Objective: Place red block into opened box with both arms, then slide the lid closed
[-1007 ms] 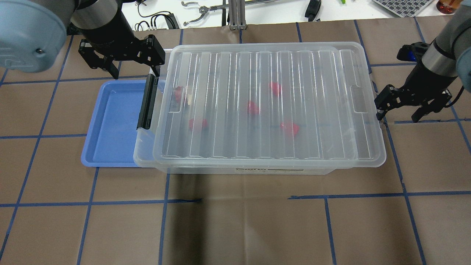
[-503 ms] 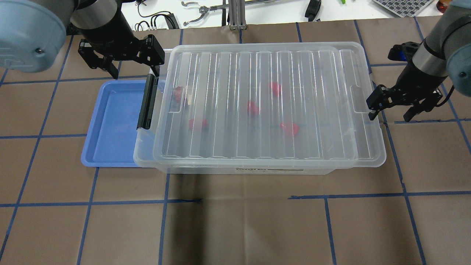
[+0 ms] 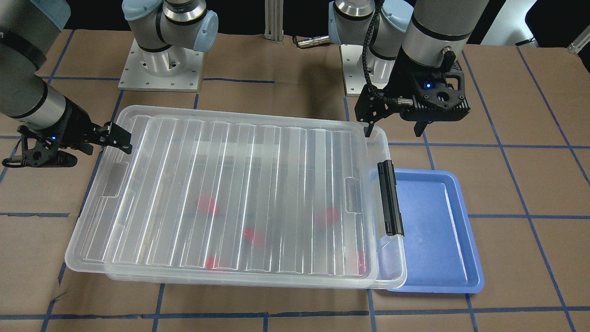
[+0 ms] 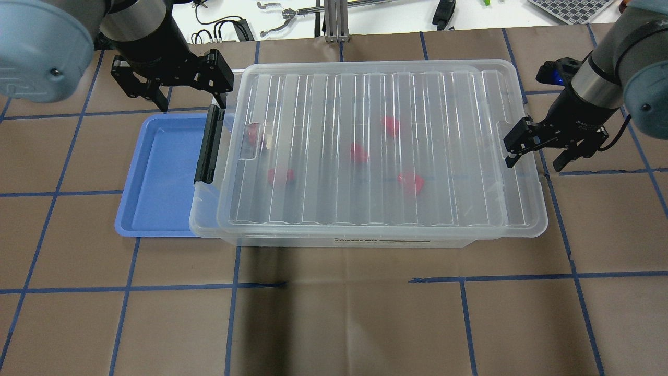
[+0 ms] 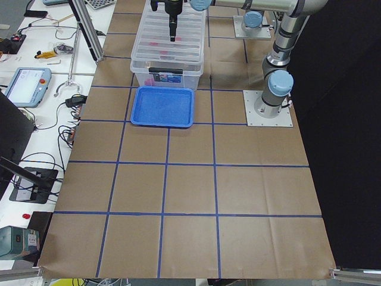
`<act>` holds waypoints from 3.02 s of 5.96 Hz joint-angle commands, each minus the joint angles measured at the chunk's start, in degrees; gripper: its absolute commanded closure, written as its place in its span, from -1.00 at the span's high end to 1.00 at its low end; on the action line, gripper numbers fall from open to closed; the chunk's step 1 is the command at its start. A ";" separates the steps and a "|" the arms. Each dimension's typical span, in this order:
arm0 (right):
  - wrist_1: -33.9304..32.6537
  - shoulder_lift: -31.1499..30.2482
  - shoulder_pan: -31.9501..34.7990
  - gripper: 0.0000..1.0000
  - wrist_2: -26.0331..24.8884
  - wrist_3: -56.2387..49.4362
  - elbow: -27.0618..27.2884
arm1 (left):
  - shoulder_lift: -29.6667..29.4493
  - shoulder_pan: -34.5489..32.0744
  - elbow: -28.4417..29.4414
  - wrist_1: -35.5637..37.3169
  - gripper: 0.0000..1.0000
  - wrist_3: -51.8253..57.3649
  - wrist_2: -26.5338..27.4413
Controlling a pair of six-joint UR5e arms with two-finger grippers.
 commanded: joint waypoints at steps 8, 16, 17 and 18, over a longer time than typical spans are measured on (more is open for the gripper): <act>-0.45 -0.06 4.86 1.00 6.45 2.23 1.19 | 0.00 0.00 0.00 0.00 0.97 -0.07 0.00; 9.91 0.56 5.91 1.00 -1.62 11.60 -17.78 | 0.09 -0.09 0.09 0.18 0.97 -0.07 0.17; 9.92 0.82 9.22 1.00 -1.71 16.60 -19.36 | 0.09 -0.09 0.09 0.18 0.97 -0.07 0.17; 10.01 2.12 12.39 1.00 -1.89 20.65 -21.73 | 0.09 -0.09 0.09 0.26 0.97 -0.07 0.09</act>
